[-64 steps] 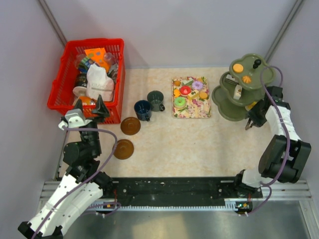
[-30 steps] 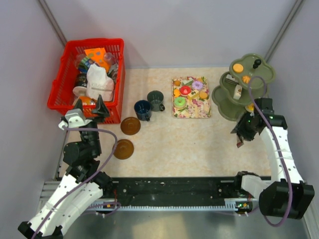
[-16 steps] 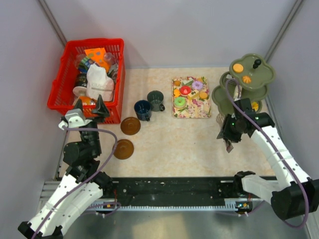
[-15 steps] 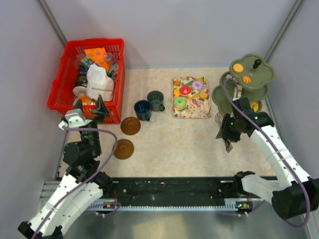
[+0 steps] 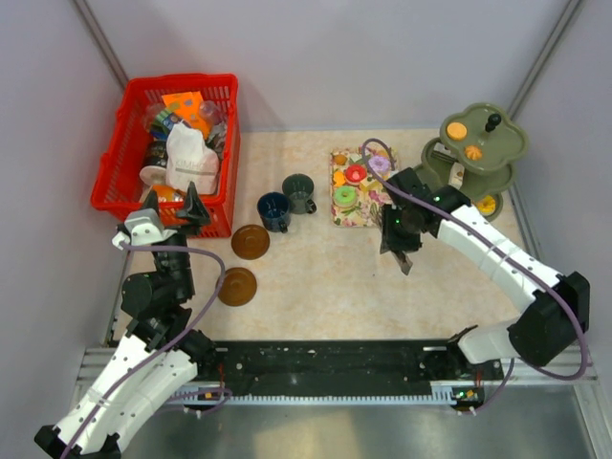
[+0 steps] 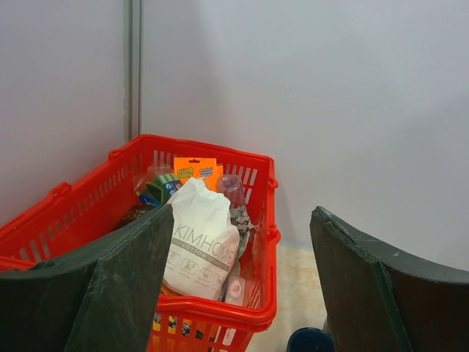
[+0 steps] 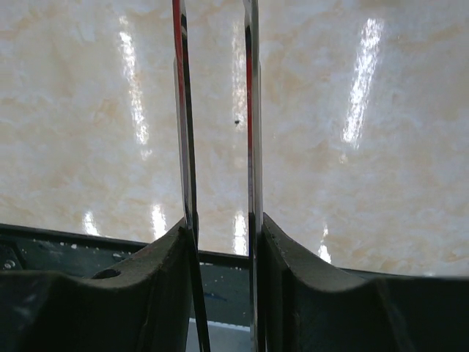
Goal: Serve the afternoon tea
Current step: Pick up the desert from the tray, then place the desert on the desert table.
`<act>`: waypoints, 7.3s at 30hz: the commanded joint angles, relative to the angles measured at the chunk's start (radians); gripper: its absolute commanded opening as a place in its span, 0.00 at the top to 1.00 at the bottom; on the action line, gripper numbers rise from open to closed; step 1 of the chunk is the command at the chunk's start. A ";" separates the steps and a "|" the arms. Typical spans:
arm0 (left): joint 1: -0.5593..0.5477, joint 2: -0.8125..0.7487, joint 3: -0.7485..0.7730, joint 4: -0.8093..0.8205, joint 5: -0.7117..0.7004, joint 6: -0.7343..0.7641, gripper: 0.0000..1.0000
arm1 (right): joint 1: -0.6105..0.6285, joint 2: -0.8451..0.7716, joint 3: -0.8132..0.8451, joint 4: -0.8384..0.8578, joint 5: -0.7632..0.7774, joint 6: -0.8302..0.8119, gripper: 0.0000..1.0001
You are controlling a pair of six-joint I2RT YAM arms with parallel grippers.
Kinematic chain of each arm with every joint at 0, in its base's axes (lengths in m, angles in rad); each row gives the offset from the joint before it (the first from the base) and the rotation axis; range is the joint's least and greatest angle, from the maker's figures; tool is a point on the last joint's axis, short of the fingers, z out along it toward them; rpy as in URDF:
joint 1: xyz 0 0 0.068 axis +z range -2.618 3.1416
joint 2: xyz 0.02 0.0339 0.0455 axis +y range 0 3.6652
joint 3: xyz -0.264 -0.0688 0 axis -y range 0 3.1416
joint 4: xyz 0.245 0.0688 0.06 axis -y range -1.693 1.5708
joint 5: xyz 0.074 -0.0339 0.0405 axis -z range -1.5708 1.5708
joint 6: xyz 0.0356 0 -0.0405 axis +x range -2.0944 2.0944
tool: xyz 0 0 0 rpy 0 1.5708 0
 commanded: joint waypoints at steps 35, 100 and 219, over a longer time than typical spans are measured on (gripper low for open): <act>-0.002 0.031 -0.001 0.037 0.000 0.020 0.20 | 0.012 0.559 0.486 0.081 0.170 -0.325 0.59; -0.003 0.006 -0.001 0.033 0.002 0.000 0.20 | -0.276 -0.012 -0.032 -0.031 0.079 -0.233 0.76; -0.003 0.014 0.004 0.022 0.006 -0.012 0.20 | -0.445 -0.351 -0.207 -0.031 -0.082 -0.137 0.57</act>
